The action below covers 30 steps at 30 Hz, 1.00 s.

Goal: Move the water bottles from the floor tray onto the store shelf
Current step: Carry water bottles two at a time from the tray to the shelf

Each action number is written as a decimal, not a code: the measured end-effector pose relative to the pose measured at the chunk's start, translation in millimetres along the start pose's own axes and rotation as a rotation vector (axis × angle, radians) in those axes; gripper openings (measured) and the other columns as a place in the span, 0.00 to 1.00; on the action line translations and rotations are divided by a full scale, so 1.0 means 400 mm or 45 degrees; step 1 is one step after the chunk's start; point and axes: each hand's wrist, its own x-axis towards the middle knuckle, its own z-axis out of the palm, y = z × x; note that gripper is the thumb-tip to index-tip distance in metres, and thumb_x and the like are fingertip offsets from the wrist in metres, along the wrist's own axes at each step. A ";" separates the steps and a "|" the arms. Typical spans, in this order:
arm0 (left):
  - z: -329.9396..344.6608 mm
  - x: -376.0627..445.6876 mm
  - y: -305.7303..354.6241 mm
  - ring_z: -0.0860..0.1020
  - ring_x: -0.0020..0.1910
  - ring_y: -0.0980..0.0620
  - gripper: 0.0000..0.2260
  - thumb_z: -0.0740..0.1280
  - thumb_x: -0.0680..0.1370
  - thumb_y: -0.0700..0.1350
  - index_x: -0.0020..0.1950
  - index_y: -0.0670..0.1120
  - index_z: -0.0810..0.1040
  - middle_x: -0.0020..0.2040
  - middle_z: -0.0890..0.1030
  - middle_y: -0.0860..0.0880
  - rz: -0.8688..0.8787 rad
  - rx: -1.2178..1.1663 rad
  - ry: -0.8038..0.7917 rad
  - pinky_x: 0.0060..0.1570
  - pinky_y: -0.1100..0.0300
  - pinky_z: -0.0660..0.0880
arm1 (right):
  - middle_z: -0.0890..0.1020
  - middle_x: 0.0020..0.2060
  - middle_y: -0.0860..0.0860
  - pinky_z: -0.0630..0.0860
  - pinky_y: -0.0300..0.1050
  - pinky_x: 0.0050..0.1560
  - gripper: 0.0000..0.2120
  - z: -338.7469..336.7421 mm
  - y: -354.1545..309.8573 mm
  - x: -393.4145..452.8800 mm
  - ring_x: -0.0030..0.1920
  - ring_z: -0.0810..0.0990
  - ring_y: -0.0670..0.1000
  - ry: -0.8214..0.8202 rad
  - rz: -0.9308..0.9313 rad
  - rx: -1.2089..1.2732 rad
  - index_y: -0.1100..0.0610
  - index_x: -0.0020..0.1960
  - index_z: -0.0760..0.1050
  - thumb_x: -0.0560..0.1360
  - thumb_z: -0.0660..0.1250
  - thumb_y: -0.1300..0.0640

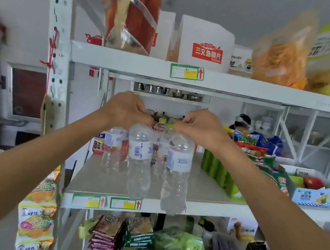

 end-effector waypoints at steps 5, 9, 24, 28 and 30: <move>0.024 0.050 -0.105 0.84 0.33 0.48 0.12 0.76 0.66 0.55 0.37 0.47 0.86 0.33 0.86 0.47 -0.115 0.236 0.095 0.40 0.56 0.82 | 0.81 0.33 0.52 0.72 0.44 0.38 0.23 0.100 0.009 0.119 0.36 0.79 0.49 -0.046 0.014 0.052 0.64 0.42 0.83 0.63 0.71 0.43; 0.025 0.075 -0.190 0.83 0.35 0.47 0.15 0.76 0.68 0.59 0.36 0.47 0.83 0.32 0.83 0.48 -0.191 0.424 0.145 0.36 0.58 0.78 | 0.80 0.31 0.56 0.69 0.43 0.34 0.15 0.187 -0.003 0.174 0.31 0.76 0.48 -0.114 -0.054 0.050 0.58 0.33 0.79 0.66 0.72 0.45; 0.067 0.079 -0.321 0.80 0.32 0.48 0.26 0.68 0.70 0.70 0.38 0.46 0.80 0.29 0.78 0.51 -0.340 0.321 0.283 0.35 0.56 0.76 | 0.88 0.43 0.53 0.82 0.55 0.53 0.25 0.392 0.031 0.205 0.44 0.85 0.52 -0.031 -0.107 0.342 0.55 0.46 0.85 0.69 0.73 0.32; 0.082 0.068 -0.322 0.80 0.31 0.48 0.31 0.63 0.67 0.76 0.36 0.46 0.79 0.28 0.77 0.51 -0.330 0.371 0.324 0.38 0.53 0.78 | 0.82 0.34 0.40 0.77 0.49 0.44 0.21 0.425 0.036 0.175 0.37 0.80 0.43 0.078 -0.028 0.482 0.48 0.39 0.81 0.67 0.73 0.29; 0.083 0.065 -0.321 0.80 0.31 0.48 0.31 0.62 0.67 0.77 0.35 0.47 0.77 0.28 0.77 0.51 -0.347 0.394 0.333 0.38 0.53 0.78 | 0.82 0.37 0.41 0.75 0.48 0.44 0.25 0.431 0.038 0.160 0.39 0.79 0.43 0.079 0.014 0.463 0.49 0.40 0.81 0.66 0.72 0.27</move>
